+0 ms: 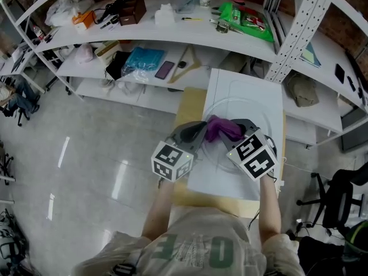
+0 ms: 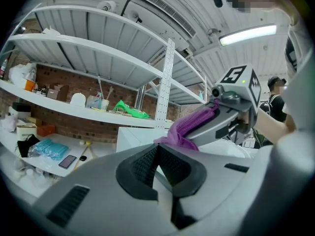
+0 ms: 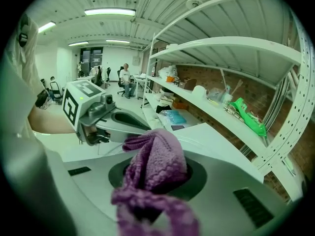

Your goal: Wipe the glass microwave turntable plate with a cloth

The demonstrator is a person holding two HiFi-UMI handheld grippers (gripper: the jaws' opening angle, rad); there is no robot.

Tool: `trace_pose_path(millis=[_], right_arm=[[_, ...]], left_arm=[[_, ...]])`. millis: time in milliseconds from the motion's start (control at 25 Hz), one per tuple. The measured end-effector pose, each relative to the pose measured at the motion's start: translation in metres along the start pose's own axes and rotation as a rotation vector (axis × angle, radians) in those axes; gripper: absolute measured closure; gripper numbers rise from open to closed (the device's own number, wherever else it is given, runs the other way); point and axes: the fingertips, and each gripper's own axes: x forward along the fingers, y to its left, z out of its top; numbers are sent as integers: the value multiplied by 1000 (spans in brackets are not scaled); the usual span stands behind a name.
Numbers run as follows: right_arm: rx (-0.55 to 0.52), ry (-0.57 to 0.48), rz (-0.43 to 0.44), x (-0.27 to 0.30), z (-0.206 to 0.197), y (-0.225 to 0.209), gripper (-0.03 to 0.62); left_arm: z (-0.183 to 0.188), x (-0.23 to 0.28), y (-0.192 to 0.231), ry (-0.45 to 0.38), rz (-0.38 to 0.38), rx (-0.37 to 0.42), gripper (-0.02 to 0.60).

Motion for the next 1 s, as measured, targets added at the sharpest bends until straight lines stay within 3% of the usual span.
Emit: trace_pose_path(millis=[400,520,640,1000], right_arm=[[-12,-17,-128,15,15,-37,540],[31,-66,-209,4,26,-57,540],[21,-41,-265,4,23,-72,540],[-5,25,-180,14,6,-43,540]], left_arm=[[-1,0,-2,21,26,48,581],[-1,0,-1,26,31,62,581],[-1,-1,0,30,36,67,581],[-2,-1,0,45,44,76,581]])
